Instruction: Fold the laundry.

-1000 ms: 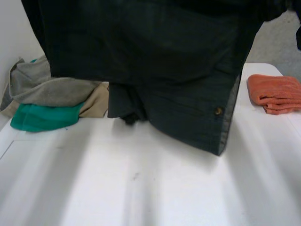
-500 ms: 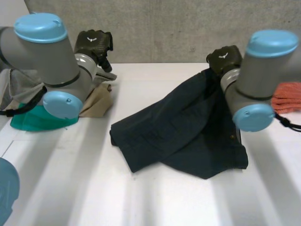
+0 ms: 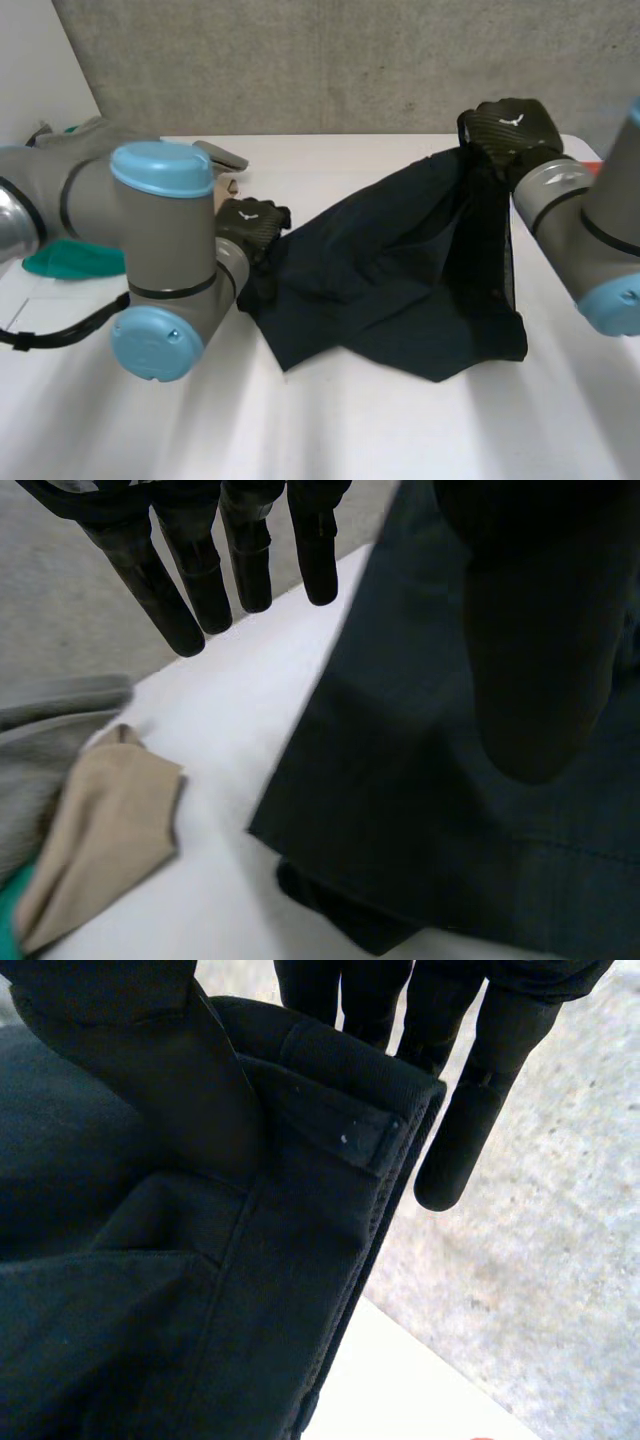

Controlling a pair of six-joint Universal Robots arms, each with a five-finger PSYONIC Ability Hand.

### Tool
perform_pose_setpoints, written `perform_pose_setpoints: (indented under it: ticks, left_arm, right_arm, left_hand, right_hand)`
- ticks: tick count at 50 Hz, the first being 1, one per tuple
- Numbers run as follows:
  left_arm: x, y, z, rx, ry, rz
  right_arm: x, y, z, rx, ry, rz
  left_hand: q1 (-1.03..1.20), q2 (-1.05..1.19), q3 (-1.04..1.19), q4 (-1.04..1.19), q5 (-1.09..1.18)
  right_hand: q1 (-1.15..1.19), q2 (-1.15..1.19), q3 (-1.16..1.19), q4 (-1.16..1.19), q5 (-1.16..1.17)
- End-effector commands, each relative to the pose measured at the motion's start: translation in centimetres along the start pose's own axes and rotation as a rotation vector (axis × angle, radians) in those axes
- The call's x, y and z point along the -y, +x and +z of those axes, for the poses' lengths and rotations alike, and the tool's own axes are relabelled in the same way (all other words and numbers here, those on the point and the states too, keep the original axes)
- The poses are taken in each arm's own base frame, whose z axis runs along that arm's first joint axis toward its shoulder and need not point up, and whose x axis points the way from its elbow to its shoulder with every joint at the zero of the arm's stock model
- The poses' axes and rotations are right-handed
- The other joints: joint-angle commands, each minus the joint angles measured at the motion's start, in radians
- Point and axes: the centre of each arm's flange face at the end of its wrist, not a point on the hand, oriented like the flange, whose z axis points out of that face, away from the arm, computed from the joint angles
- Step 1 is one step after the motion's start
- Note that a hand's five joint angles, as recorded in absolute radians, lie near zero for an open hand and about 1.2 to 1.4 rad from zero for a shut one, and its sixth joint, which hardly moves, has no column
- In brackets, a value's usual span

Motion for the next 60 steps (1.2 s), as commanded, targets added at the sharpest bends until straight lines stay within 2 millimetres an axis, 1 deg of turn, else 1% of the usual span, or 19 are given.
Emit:
perform_pose_setpoints:
  ticks: [1,5,9,12,16,17,20,21,24,25,31,37,42,47,50,51,52,56,60]
  left_arm:
    - [-0.5,1.9,0.4,-0.088,-0.033,-0.04]
    - [-1.0,3.0,0.3,-0.124,-0.064,-0.058]
    - [-1.1,3.3,0.1,-0.115,-0.079,-0.064]
    - [0.0,2.5,-0.5,-0.072,-0.055,-0.067]
    - [4.0,-0.1,-3.1,0.023,0.045,-0.088]
    - [6.2,-1.3,-4.8,0.058,0.108,-0.094]
    - [9.3,-3.1,-7.6,0.088,0.205,-0.092]
    - [11.3,-4.3,-9.7,0.108,0.273,-0.084]
    - [13.9,-5.7,-12.9,0.124,0.371,-0.066]
    - [15.3,-6.3,-15.1,0.117,0.43,-0.048]
    - [19.2,-7.7,-22.7,0.092,0.604,-0.003]
    - [23.0,-10.0,-30.3,0.179,0.817,-0.028]
    - [25.2,-11.1,-33.1,0.237,0.947,-0.027]
    - [26.1,-11.5,-31.2,0.243,0.942,-0.017]
    - [26.1,-11.9,-27.8,0.244,0.889,-0.013]
    - [25.9,-12.1,-25.6,0.246,0.854,-0.011]
    - [25.8,-12.1,-24.7,0.243,0.839,-0.01]
    - [24.4,-12.1,-18.3,0.226,0.739,-0.008]
    - [21.7,-11.7,-10.4,0.201,0.625,0.01]
  right_arm:
    - [1.9,0.6,-2.0,-0.009,0.062,0.042]
    - [2.6,0.8,-2.6,-0.013,0.078,0.047]
    - [2.8,1.2,-2.5,-0.02,0.074,0.046]
    - [2.7,1.7,-2.3,-0.031,0.064,0.035]
    - [2.6,2.7,-2.4,-0.044,0.016,0.016]
    - [2.6,3.1,-2.5,-0.041,-0.001,0.011]
    - [3.2,3.5,-3.0,-0.03,-0.006,0.003]
    - [3.9,3.6,-3.5,-0.013,-0.002,-0.011]
    - [5.6,3.9,-4.8,0.016,0.014,-0.047]
    - [6.8,4.2,-5.8,0.027,0.027,-0.068]
    - [11.6,5.3,-9.2,0.039,0.124,-0.103]
    - [17.1,7.1,-12.5,-0.019,0.284,-0.056]
    - [20.2,8.2,-13.9,-0.045,0.393,0.011]
    - [21.1,9.1,-14.0,-0.048,0.43,0.054]
    - [20.0,10.1,-12.6,-0.058,0.393,0.09]
    - [19.1,10.2,-11.4,-0.045,0.361,0.115]
    - [18.7,10.0,-10.9,-0.035,0.347,0.124]
    - [16.4,7.3,-8.2,0.051,0.26,0.121]
    - [12.6,5.8,-4.9,0.052,0.135,0.045]
  left_hand:
    - [0.085,0.094,0.094,0.099,0.11]
    - [0.36,0.369,0.369,0.374,0.385]
    - [0.993,1.002,1.002,1.007,1.018]
    - [1.057,1.066,1.066,1.07,1.081]
    - [1.057,1.066,1.066,1.07,1.081]
    - [1.057,1.066,1.066,1.07,1.081]
    - [1.057,1.066,1.066,1.07,1.081]
    - [1.057,1.066,1.066,1.07,1.081]
    - [1.057,1.066,1.066,1.07,1.081]
    - [1.057,1.066,1.066,1.07,1.081]
    - [1.057,1.066,1.066,1.07,1.081]
    - [1.057,1.066,1.066,1.07,1.081]
    - [1.057,1.066,1.066,1.07,1.081]
    - [1.057,1.066,1.066,1.07,1.081]
    - [1.057,1.066,1.066,1.07,1.081]
    - [1.057,1.066,1.066,1.07,1.081]
    - [1.057,1.066,1.066,1.07,1.081]
    - [1.057,1.066,1.066,1.07,1.081]
    - [1.057,1.066,1.066,1.07,1.081]
  right_hand:
    - [0.292,0.231,0.216,0.2,0.214]
    - [0.292,0.231,0.216,0.2,0.214]
    - [0.292,0.231,0.216,0.2,0.214]
    - [0.292,0.231,0.216,0.2,0.214]
    - [0.292,0.231,0.216,0.2,0.214]
    - [0.292,0.231,0.216,0.2,0.214]
    - [0.292,0.231,0.216,0.2,0.214]
    - [0.292,0.231,0.216,0.2,0.214]
    - [0.292,0.231,0.216,0.2,0.214]
    - [0.292,0.231,0.216,0.2,0.214]
    - [0.292,0.231,0.216,0.2,0.214]
    - [0.292,0.231,0.216,0.2,0.214]
    - [0.292,0.231,0.216,0.2,0.214]
    - [0.292,0.231,0.216,0.2,0.214]
    - [0.292,0.231,0.216,0.2,0.214]
    - [0.292,0.231,0.216,0.2,0.214]
    - [0.292,0.231,0.216,0.2,0.214]
    - [0.292,0.231,0.216,0.2,0.214]
    - [0.292,0.231,0.216,0.2,0.214]
